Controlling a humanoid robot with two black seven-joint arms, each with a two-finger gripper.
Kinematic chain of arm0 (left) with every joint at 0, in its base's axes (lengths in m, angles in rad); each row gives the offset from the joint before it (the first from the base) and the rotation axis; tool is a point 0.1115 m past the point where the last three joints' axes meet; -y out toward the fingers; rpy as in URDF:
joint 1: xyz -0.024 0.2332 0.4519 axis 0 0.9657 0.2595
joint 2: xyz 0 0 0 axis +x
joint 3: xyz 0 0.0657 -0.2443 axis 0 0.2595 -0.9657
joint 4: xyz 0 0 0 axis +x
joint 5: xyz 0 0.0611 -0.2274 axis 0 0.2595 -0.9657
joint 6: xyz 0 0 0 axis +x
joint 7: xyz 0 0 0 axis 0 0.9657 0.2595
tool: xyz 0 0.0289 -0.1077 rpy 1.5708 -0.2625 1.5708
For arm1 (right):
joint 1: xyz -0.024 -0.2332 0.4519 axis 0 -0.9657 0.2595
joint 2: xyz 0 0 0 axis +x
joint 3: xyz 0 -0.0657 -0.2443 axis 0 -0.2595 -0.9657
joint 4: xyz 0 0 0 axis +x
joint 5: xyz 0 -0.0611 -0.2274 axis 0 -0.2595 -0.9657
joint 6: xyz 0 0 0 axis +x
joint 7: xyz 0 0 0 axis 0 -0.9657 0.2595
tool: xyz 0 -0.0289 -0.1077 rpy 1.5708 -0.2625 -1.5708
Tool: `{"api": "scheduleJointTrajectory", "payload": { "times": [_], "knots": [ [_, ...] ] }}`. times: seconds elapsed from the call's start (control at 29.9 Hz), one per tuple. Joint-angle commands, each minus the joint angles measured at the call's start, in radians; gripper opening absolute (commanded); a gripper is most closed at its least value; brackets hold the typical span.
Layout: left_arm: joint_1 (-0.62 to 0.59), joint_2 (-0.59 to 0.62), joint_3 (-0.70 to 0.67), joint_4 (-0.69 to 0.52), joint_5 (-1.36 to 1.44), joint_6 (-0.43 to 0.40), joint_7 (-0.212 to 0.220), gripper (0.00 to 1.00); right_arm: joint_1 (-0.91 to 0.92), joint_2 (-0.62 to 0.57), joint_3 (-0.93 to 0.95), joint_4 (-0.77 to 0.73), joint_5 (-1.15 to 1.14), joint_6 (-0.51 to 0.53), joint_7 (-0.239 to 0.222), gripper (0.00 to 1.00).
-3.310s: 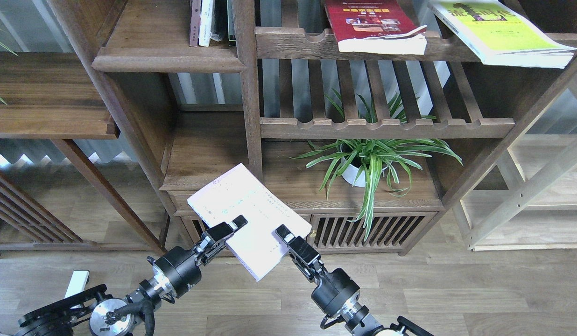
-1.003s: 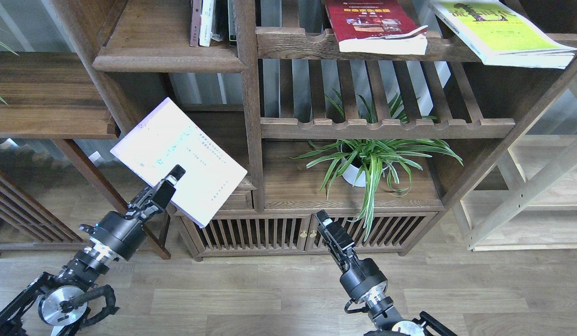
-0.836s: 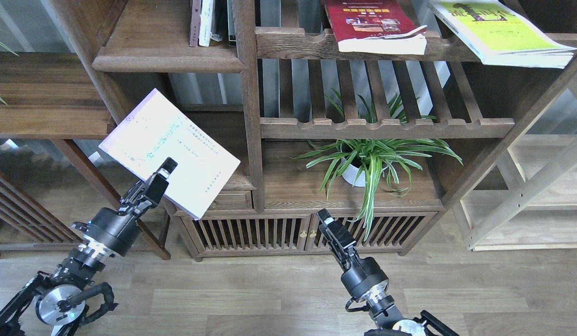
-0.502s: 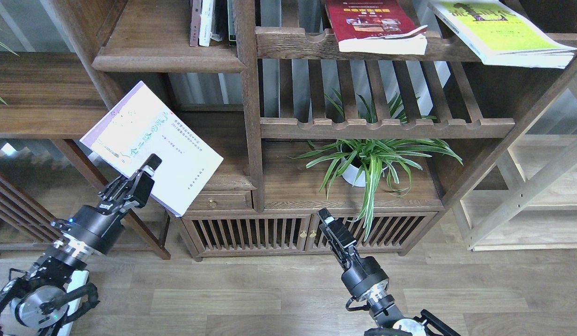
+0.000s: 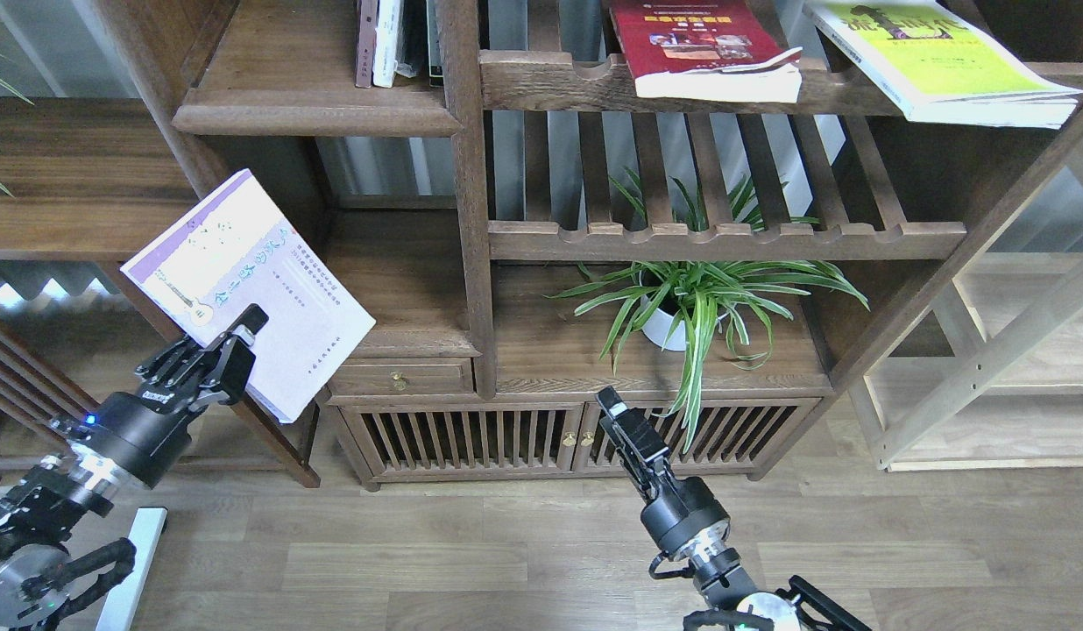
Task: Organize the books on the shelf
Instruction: 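Lift the white book with the left gripper up toward the upper shelf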
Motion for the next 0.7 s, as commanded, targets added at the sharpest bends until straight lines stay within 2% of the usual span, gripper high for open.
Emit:
{"api": "scheduleJointTrajectory", "payload": {
  "times": [0.0,0.2,0.37,0.67],
  "knots": [
    [-0.001,0.011,-0.014,-0.027,0.012,0.0,0.016,0.03,0.002,0.0,0.0,-0.002,-0.002,0.0,0.001,0.83],
    [0.002,0.03,-0.053,-0.087,0.012,0.0,0.058,0.03,0.008,0.0,0.0,-0.022,-0.002,0.0,0.002,0.98],
    [0.002,0.045,-0.112,-0.117,0.009,0.0,0.123,0.03,0.011,0.0,0.001,-0.032,0.001,0.0,0.006,0.99],
    [-0.012,0.082,-0.168,-0.134,-0.002,0.0,0.155,0.03,0.03,0.0,0.026,-0.048,0.004,0.0,0.006,0.99]
  ]
}}
